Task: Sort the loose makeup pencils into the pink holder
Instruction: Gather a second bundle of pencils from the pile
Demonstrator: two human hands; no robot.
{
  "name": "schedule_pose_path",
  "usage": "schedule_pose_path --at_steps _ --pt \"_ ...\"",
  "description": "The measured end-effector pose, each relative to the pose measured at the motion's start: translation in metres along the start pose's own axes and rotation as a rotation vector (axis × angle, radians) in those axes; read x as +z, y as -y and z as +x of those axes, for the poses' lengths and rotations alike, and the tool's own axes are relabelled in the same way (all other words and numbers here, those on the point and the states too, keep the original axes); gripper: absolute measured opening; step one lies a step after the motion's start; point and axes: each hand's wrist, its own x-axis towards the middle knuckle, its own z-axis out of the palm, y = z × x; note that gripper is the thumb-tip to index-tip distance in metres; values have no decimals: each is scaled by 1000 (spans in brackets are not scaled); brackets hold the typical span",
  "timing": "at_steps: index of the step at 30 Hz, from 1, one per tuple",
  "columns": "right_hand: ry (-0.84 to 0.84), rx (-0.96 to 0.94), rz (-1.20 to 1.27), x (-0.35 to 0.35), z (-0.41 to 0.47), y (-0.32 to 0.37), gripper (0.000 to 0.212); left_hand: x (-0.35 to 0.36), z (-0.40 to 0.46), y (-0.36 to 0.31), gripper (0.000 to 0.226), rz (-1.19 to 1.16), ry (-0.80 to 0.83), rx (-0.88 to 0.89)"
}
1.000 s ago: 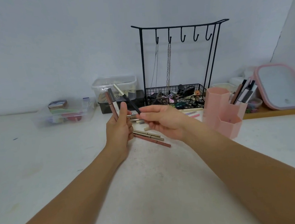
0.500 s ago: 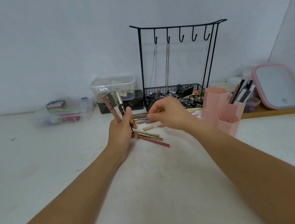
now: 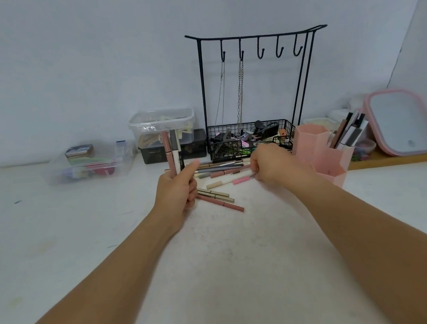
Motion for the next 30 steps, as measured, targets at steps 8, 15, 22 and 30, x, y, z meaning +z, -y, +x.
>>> schedule_pose_path --at_steps 8,15,22,30 --pt "88 -65 88 -1 -2 3 30 0 -1 1 45 41 7 0" --pt "75 -112 291 -29 -13 22 9 -1 0 0 42 25 37 1" --pt "138 -119 1259 -52 -31 64 8 3 -5 0 38 -11 175 19" --pt "139 -129 1306 -32 -33 80 4 4 -4 2 45 48 166 36"
